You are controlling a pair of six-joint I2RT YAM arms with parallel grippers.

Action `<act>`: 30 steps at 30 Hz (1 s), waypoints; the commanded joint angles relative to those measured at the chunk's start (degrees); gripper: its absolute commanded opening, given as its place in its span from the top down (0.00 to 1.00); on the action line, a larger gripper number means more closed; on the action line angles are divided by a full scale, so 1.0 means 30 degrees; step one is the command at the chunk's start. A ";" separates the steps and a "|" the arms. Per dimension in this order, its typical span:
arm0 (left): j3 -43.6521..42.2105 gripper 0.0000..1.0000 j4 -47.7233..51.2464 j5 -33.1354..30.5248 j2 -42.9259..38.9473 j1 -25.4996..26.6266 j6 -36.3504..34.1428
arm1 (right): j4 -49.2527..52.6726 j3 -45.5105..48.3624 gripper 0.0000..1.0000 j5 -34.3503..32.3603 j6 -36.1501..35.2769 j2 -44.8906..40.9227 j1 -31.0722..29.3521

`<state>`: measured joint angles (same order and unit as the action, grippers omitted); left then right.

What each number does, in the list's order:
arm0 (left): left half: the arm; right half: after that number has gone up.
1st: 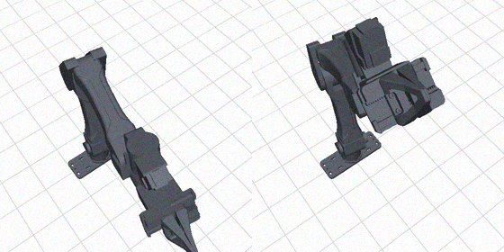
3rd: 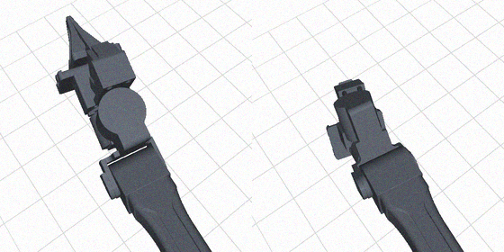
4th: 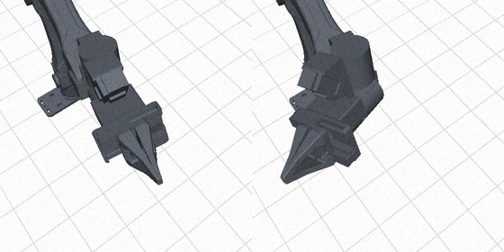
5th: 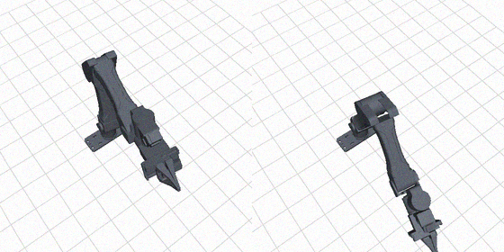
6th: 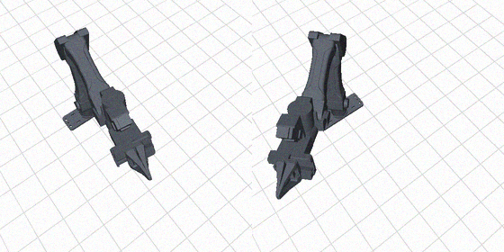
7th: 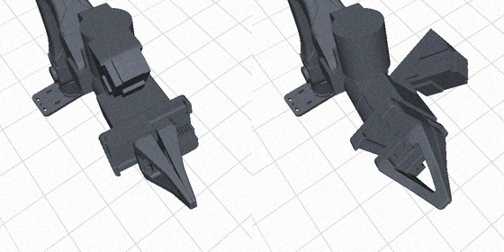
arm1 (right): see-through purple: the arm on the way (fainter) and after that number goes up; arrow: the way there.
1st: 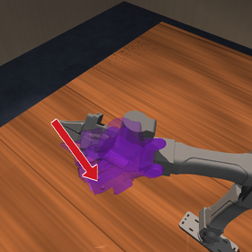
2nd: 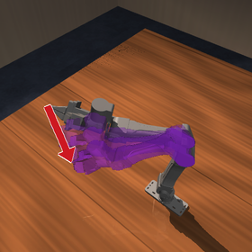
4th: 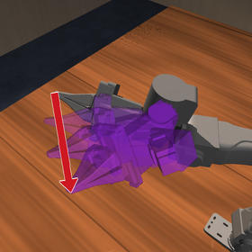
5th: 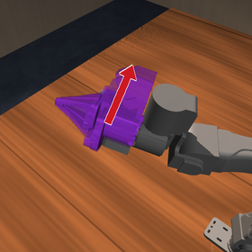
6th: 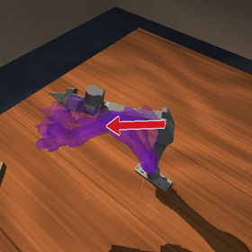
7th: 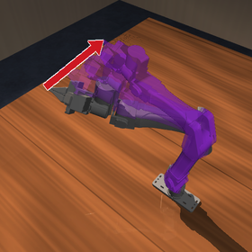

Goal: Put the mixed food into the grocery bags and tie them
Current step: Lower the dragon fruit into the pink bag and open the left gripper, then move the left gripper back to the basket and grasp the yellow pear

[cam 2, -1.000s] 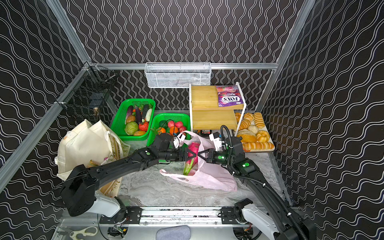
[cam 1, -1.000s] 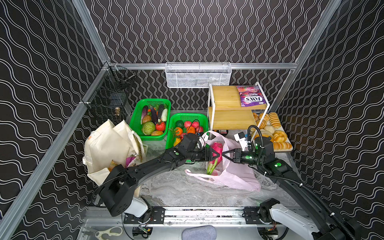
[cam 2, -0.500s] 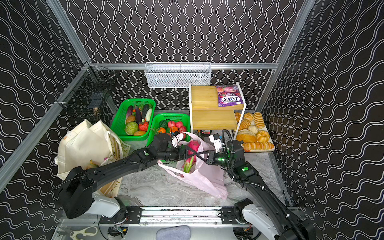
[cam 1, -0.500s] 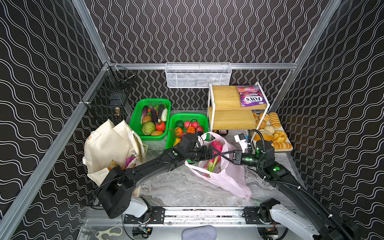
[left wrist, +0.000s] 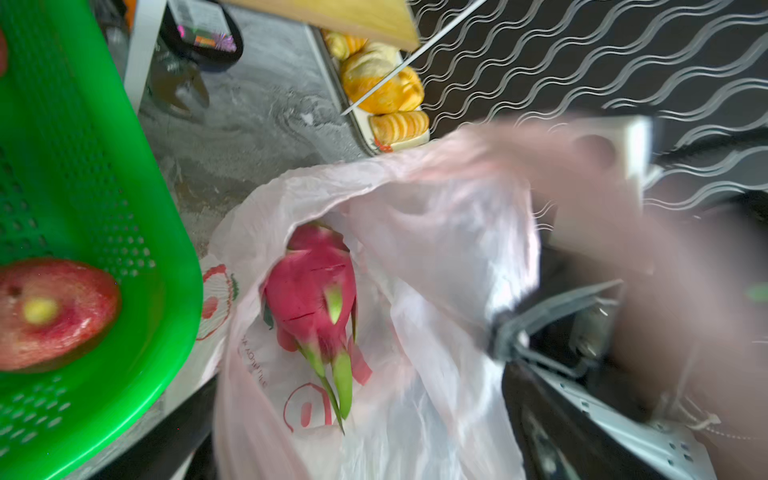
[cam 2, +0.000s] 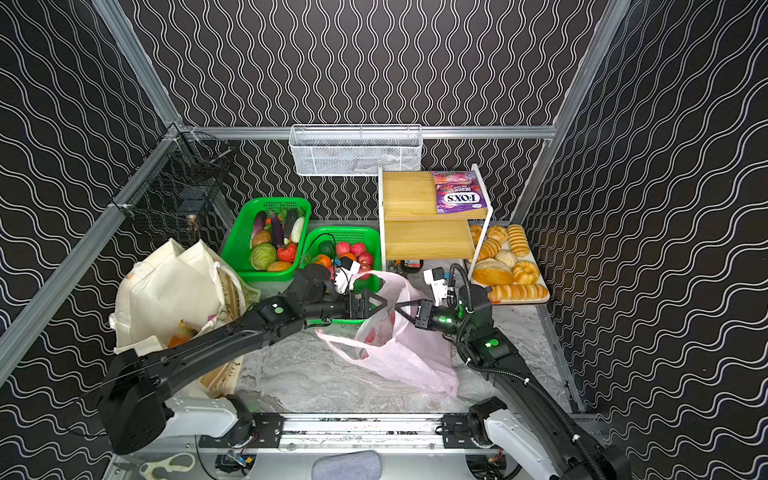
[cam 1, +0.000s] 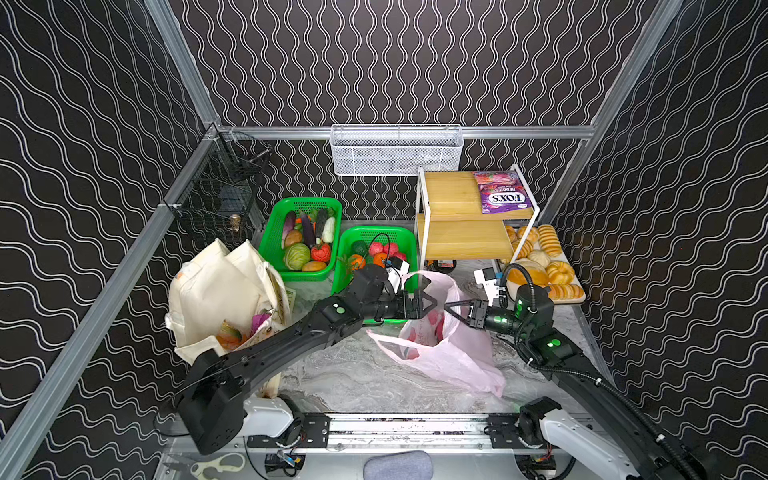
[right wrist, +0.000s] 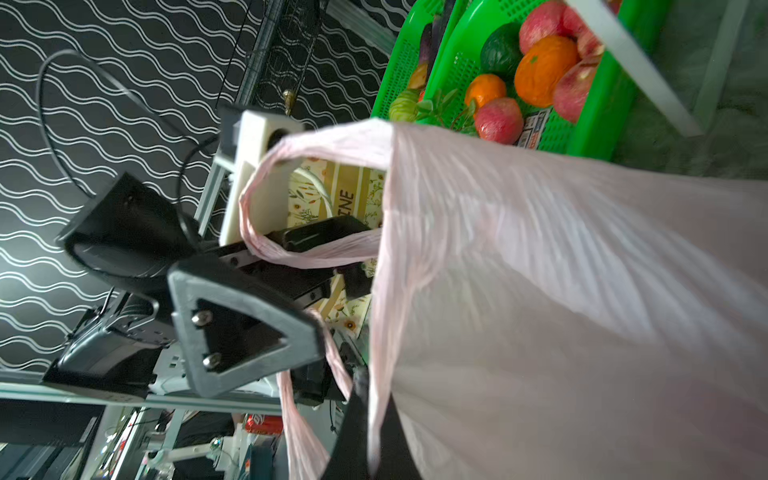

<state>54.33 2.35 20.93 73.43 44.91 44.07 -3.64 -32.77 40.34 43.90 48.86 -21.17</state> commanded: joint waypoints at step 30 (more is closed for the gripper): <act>0.8762 0.01 1.2044 -0.3887 0.2686 -0.6991 -0.8444 | 0.7541 -0.4689 0.99 -0.6283 0.1332 -0.0380 0.0164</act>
<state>79.42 37.19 7.05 79.57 25.28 20.43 18.48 -45.56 18.76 49.19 46.85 -20.67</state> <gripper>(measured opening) 0.987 0.049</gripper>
